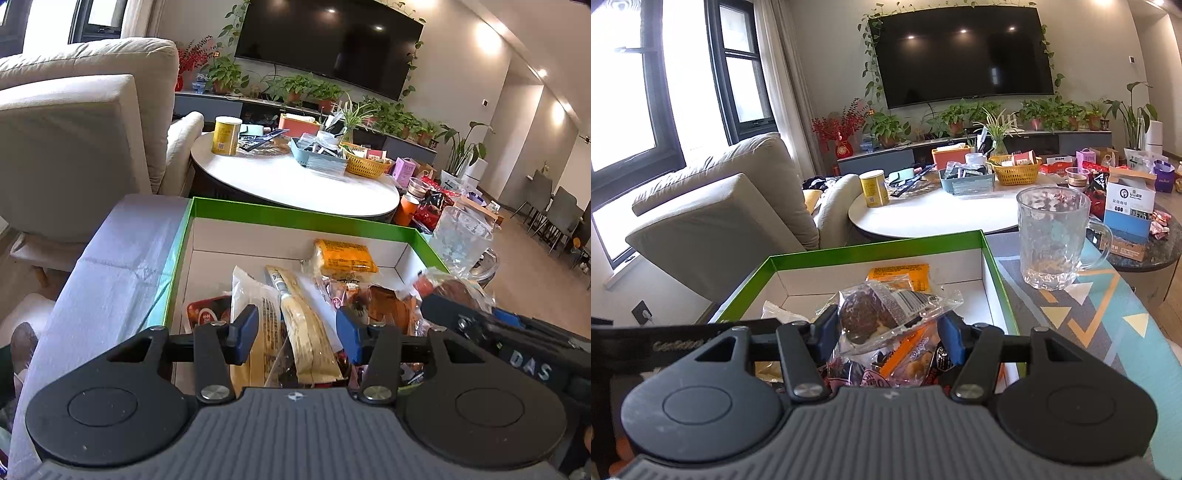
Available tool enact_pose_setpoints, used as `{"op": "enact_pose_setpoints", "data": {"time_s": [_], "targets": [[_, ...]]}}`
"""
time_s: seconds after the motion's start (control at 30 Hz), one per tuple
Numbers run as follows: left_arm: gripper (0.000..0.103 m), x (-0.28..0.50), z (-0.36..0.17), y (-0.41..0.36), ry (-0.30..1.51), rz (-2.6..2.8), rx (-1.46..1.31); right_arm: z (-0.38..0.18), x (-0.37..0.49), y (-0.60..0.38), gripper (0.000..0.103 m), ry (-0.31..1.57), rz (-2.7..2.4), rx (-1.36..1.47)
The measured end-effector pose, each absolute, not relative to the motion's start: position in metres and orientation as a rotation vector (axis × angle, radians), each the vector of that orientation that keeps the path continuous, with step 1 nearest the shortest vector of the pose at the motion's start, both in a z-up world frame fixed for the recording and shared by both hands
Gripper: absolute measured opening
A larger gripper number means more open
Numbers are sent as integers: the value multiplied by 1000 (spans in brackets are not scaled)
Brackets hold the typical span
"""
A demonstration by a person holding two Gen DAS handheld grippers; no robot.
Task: Organize snacks
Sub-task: 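Carry both bags into the box and open both tools, then move both tools back from the box toward the orange jelly cup and wrapped pastry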
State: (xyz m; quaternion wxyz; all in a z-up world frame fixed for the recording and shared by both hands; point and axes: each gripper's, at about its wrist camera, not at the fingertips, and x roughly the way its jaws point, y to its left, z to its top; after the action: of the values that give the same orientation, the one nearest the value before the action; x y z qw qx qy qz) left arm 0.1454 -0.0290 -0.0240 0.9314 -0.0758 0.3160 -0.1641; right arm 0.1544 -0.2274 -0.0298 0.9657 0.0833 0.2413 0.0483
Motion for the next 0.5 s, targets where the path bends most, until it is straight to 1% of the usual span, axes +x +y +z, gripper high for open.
{"op": "enact_pose_setpoints", "data": {"time_s": [0.27, 0.4, 0.5], "targets": [[44, 141, -23, -27, 643, -339, -155, -31, 159, -221, 61, 478, 92, 166], [44, 142, -24, -27, 649, -335, -151, -30, 152, -224, 61, 409, 39, 182], [44, 142, -26, -25, 653, -327, -158, -29, 150, -228, 61, 407, 33, 189]]}}
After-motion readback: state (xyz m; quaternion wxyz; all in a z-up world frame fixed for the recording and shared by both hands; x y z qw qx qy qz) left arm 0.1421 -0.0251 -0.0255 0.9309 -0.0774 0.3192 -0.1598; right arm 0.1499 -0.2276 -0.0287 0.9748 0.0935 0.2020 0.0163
